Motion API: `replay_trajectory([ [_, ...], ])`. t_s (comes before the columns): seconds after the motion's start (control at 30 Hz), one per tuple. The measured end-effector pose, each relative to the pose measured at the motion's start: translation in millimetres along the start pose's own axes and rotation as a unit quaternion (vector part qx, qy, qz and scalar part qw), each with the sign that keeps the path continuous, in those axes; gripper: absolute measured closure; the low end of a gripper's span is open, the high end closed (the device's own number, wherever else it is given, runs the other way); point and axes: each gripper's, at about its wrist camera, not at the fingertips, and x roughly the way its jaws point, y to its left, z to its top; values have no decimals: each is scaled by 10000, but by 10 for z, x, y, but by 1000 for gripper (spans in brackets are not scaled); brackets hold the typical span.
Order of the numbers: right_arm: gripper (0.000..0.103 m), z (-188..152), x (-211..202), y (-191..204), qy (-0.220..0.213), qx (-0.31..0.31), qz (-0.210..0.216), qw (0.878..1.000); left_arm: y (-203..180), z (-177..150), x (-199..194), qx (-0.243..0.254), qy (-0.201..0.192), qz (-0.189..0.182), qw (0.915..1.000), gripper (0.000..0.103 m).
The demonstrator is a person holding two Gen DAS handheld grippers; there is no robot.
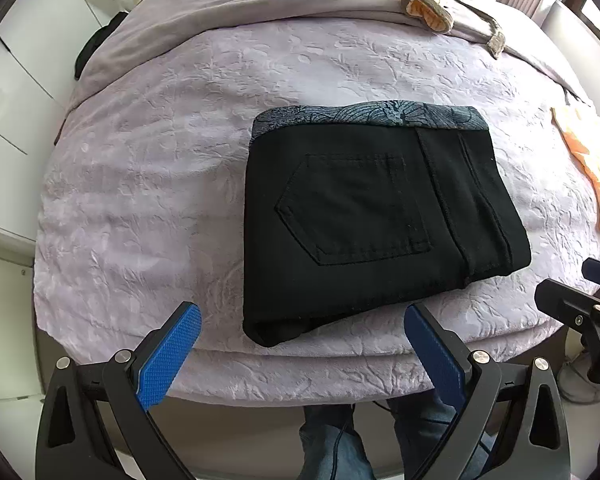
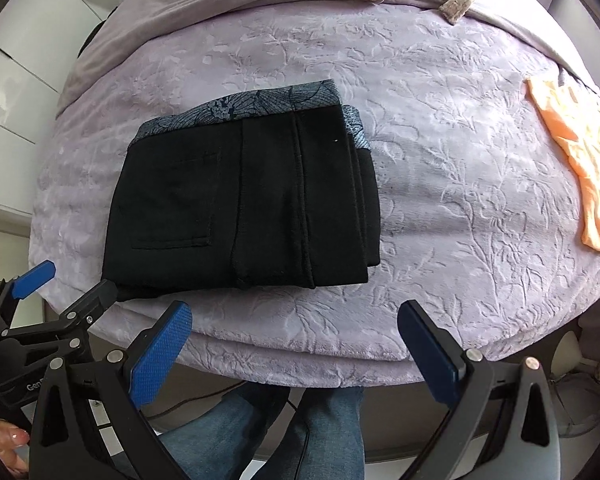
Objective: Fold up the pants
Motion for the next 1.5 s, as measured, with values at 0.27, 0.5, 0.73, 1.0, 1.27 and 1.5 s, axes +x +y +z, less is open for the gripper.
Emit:
replay_trajectory([
  [0.27, 0, -35, -29, -25, -44, 42, -48, 10000, -46, -24, -17, 114, 10, 26, 9999, 1],
  [0.5, 0, -43, -46, 10, -104, 14, -127, 9999, -64, -13, -7, 165, 18, 111, 9998, 1],
  [0.73, 0, -27, -47, 50, -127, -75, -240, 9996, -79, -9, -5, 217, 14, 151, 9996, 1],
  [1.0, 0, 4, -24, 86, -114, -159, -312, 9993, -51, -4, 11, 219, 29, 175, 9996, 1],
  [1.27, 0, 32, -3, 121, -94, -197, -343, 9992, -34, 2, 35, 231, 57, 194, 9995, 1],
  [1.5, 0, 71, 12, 146, -75, -250, -391, 9989, -21, 1, 42, 243, 72, 189, 9995, 1],
])
